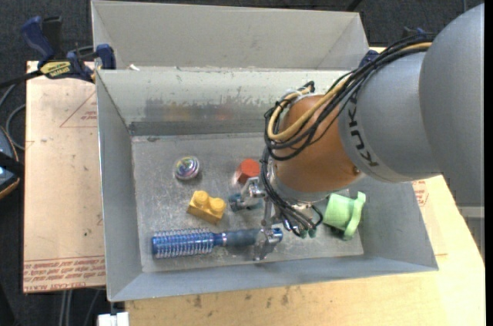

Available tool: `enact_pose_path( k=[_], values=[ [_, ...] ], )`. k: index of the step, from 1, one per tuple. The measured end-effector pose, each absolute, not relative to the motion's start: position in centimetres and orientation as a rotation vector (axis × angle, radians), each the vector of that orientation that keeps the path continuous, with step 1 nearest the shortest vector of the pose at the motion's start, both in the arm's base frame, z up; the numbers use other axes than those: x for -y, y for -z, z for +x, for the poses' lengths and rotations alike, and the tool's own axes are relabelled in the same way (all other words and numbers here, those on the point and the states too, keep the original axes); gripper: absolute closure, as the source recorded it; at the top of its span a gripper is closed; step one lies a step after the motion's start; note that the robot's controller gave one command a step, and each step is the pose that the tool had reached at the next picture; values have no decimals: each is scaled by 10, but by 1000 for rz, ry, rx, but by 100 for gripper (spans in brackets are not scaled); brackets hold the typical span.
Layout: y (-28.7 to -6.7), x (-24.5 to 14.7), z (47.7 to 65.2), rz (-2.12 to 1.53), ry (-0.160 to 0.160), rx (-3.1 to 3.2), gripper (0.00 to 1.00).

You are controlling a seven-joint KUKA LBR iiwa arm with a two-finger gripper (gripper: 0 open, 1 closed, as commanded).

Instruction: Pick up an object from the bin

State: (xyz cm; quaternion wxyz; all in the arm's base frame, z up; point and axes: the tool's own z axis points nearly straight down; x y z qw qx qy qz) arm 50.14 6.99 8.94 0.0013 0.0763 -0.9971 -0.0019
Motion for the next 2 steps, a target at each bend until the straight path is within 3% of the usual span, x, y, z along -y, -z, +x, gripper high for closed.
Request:
enact_pose_path(
  k=[1, 2],
  values=[
    [-89, -67, 502, 237, 1, 3131, 100],
    [-231, -60, 516, 199, 1, 3146, 100]
  ],
)
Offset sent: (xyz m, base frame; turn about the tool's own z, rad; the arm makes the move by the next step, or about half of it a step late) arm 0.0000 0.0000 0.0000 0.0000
